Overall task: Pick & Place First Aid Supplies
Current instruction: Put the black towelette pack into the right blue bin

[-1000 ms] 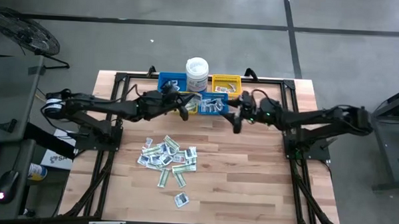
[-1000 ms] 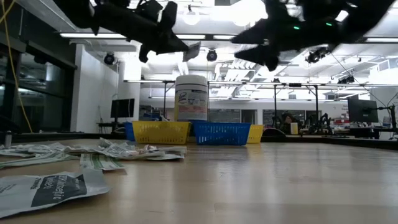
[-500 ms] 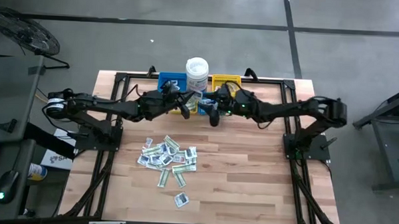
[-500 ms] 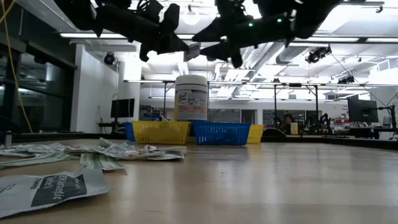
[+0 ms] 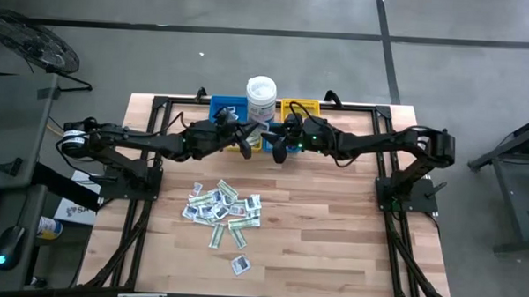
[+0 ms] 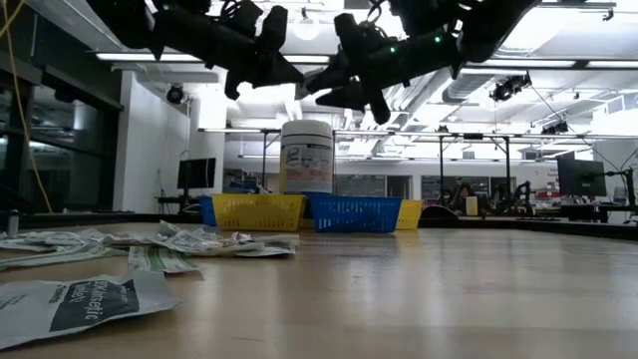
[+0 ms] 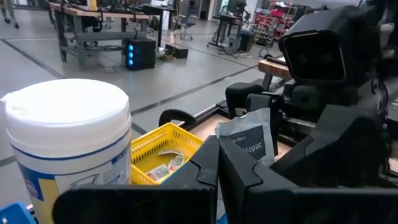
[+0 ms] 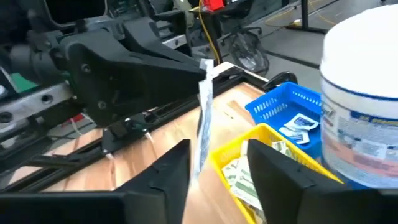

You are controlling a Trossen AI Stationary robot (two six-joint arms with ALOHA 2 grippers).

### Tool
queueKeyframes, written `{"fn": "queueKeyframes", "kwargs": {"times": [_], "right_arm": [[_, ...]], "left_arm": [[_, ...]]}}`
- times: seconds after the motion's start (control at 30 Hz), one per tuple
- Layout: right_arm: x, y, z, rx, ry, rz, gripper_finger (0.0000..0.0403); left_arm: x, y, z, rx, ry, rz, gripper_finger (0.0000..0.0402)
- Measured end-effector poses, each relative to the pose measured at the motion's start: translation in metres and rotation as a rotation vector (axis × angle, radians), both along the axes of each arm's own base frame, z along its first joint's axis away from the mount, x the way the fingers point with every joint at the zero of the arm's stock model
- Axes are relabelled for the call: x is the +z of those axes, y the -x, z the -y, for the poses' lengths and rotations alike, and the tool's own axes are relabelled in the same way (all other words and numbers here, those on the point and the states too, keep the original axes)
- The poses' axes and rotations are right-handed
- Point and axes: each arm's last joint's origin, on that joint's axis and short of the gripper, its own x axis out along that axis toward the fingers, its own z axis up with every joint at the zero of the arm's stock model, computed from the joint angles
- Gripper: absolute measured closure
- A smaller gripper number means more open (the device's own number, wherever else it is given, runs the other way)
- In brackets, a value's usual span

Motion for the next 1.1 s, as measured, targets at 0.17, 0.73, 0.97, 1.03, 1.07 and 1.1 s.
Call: {"fn": "queueKeyframes", "kwargs": {"times": [0.17,0.73,0.97,1.03,1.07,1.1], "right_arm": [[0.001,0.0,0.0,0.012,-0.006,0.006,0.0297],[-0.003,0.001,-0.001,0.014,-0.02,-0.034,0.0398],[-0.007,0.004,0.003,-0.001,-0.059,-0.076,0.04],[-0.011,0.006,0.007,-0.017,-0.084,-0.102,0.04],[-0.012,0.007,0.01,-0.027,-0.095,-0.117,0.0401],[-0.014,0.008,0.012,-0.036,-0.105,-0.134,0.0401]], "left_arm": [[-0.001,0.0,0.0,-0.017,0.002,-0.006,0.0401],[-0.003,0.0,0.001,-0.046,0.021,-0.028,0.0399],[-0.007,0.0,0.001,-0.05,0.039,-0.062,0.0342],[-0.006,0.001,0.001,-0.042,0.038,-0.059,0.0313],[-0.006,0.001,0.001,-0.035,0.037,-0.059,0.0299],[-0.006,0.001,0.001,-0.027,0.037,-0.061,0.0284]]}}
